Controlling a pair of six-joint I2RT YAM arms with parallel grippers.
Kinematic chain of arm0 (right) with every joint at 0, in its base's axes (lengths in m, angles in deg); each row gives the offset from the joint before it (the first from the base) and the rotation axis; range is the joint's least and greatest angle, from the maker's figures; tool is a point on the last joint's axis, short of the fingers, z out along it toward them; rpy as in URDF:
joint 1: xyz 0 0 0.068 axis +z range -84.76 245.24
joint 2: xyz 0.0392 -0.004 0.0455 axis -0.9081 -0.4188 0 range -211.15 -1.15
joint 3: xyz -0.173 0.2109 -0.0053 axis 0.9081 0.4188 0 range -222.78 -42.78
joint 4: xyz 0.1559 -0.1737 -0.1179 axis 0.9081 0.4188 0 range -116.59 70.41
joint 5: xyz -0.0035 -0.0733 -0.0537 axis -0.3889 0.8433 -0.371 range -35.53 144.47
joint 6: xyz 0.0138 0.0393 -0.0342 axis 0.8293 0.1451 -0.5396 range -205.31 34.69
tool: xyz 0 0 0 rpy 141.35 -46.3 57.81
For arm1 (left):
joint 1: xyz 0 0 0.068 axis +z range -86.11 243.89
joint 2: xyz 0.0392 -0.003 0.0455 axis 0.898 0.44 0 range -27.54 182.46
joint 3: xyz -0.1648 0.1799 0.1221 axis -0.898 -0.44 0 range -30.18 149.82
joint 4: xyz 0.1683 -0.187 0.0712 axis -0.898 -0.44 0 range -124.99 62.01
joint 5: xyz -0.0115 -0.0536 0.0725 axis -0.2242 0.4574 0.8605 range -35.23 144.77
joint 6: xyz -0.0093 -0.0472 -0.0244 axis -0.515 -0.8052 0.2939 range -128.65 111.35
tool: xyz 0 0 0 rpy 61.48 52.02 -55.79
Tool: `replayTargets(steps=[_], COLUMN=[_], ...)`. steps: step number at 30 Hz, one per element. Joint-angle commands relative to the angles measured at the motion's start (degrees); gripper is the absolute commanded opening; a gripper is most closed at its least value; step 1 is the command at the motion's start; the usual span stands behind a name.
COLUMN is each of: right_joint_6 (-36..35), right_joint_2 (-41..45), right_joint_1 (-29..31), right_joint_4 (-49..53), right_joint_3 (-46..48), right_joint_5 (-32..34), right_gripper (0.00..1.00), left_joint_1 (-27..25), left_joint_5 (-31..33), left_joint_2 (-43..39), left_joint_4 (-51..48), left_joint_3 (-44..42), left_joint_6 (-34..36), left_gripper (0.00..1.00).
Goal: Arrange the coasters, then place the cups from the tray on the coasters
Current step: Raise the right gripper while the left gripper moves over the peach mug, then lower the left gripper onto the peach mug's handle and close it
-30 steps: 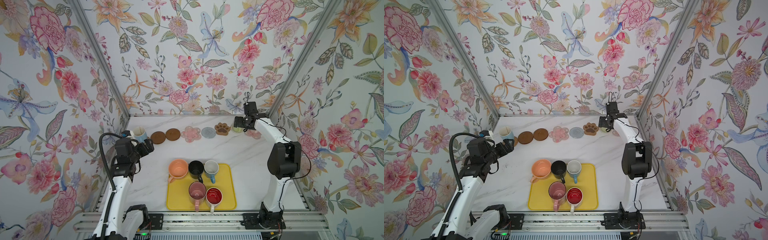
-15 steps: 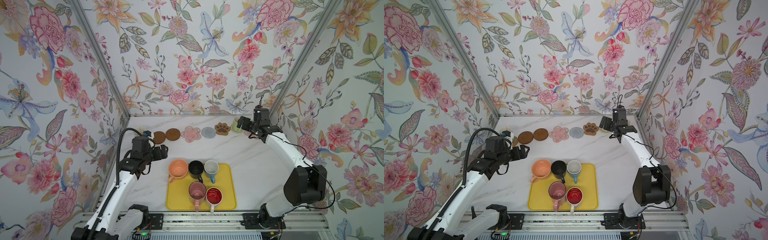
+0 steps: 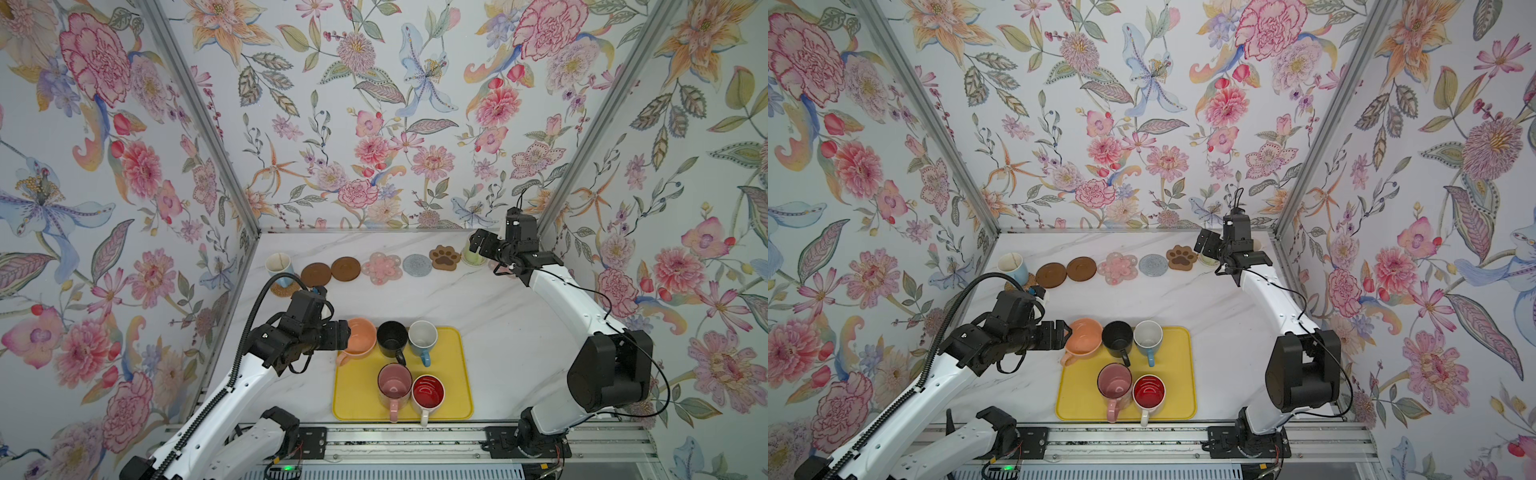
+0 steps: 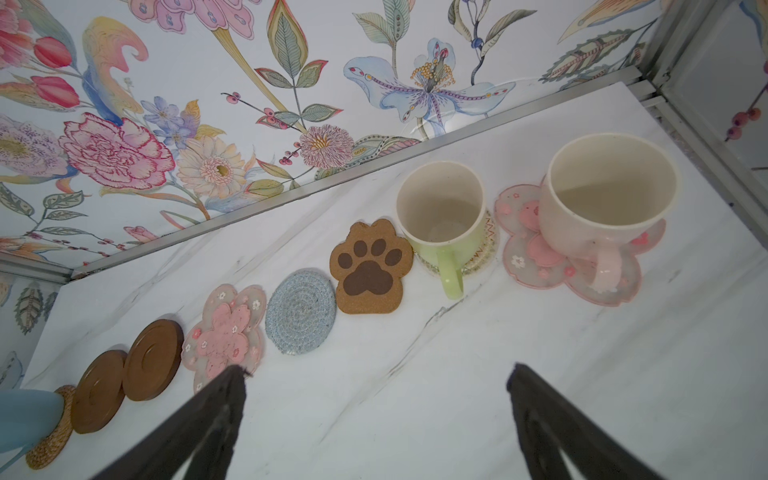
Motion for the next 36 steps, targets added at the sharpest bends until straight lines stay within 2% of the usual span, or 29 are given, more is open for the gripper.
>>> replayTargets(steps=[1,6,23,36], right_joint_6=[0.7,0.8,0.7,0.5], right_joint_2=[1.2,2.5,6.3,8.2], right_joint_1=[0.7,1.0,1.2,1.0], right_joint_4=[-0.9,-0.6,-1.3,-1.4], right_joint_3=[0.3,0.5,1.9,3.2], right_joint_5=[-0.9,-0.7,-0.5,-0.1], right_gripper=[0.99,0.99,0.99,0.99], left_joint_1=[-2.8,-6.6,-11.9,-13.3], left_joint_5=[2.2,4.1,7.5,10.0], left_joint_2=[-0.3,1.5,7.7,12.5], left_joint_4=[-3.0,-3.4,-4.3,-5.1], left_joint_3=[-1.6,-3.5,-4.5,-4.1], left_joint_6=[-2.9,-3.7,-6.7,-7.3], left_gripper=[0.85,0.83,0.7,0.65])
